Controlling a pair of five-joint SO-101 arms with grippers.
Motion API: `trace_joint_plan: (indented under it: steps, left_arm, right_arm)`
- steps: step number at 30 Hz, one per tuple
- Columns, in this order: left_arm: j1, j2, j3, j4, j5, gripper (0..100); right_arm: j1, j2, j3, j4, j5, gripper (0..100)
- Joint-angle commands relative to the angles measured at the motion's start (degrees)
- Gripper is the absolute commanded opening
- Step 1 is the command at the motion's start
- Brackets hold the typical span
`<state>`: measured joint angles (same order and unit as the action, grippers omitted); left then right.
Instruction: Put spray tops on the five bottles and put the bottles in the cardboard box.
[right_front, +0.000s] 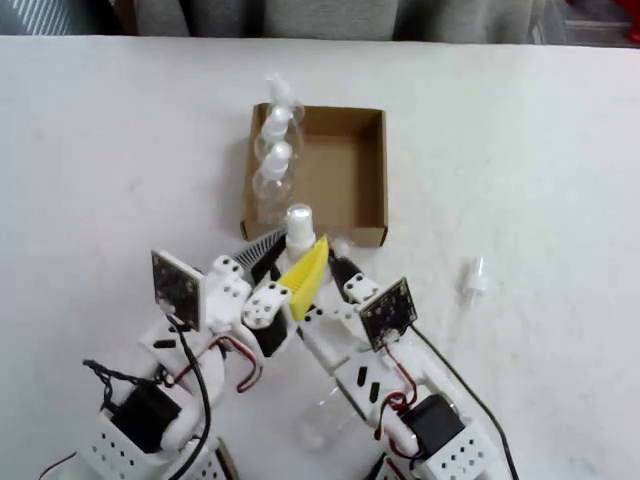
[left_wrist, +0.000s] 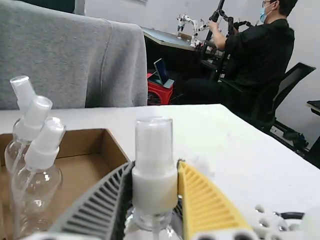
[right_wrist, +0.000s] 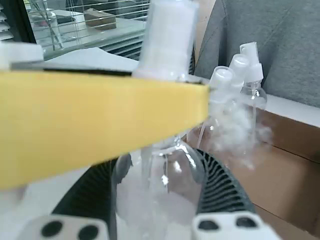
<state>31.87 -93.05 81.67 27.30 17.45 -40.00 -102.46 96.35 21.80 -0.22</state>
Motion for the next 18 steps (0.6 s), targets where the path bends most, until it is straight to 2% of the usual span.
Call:
trace_joint_plan:
  steps: [1,18]
  left_arm:
    - [1.54,-0.92,0.62,0.18,-0.09,2]
    - [1.36,-1.01,3.43,-0.18,-0.09,2]
  right_arm:
    - [0.92,-0.84,0.09,-0.13,0.53,2.2]
    - [4.53,-0.84,0.09,-2.86,0.44,1.7]
